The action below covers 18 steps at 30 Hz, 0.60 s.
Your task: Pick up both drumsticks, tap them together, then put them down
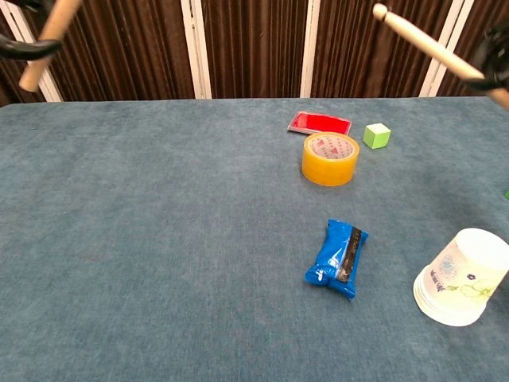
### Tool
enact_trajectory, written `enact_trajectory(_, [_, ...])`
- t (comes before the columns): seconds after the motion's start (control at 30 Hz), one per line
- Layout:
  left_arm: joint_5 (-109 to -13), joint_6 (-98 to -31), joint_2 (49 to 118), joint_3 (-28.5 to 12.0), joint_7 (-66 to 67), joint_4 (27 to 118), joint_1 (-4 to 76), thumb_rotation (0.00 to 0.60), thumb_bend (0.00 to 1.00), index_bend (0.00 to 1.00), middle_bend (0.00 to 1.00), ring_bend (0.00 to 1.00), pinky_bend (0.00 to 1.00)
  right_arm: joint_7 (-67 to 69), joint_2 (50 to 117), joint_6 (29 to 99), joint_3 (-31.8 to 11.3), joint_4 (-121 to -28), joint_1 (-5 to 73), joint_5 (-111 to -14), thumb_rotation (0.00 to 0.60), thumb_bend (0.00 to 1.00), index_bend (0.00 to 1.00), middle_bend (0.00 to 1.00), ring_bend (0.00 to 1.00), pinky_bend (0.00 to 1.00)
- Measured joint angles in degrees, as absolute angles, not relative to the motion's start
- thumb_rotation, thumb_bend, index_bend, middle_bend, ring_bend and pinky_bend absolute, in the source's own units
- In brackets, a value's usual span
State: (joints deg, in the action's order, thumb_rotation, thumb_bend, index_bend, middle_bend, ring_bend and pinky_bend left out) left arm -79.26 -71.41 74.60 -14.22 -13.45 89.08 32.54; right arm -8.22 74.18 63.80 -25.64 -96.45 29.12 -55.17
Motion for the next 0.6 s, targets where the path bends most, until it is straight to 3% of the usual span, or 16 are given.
enact_trajectory(0.6, [-76.92,-69.83,79.70,-16.42,-6.72,93.34,36.50,0.600,0.53,0.65,0.61,0.12,0.00,-13.21,70.67,59.49,-31.09,-104.92,39.28,-44.63,0.600,0.44,0.73,0.65,0.51,0.17])
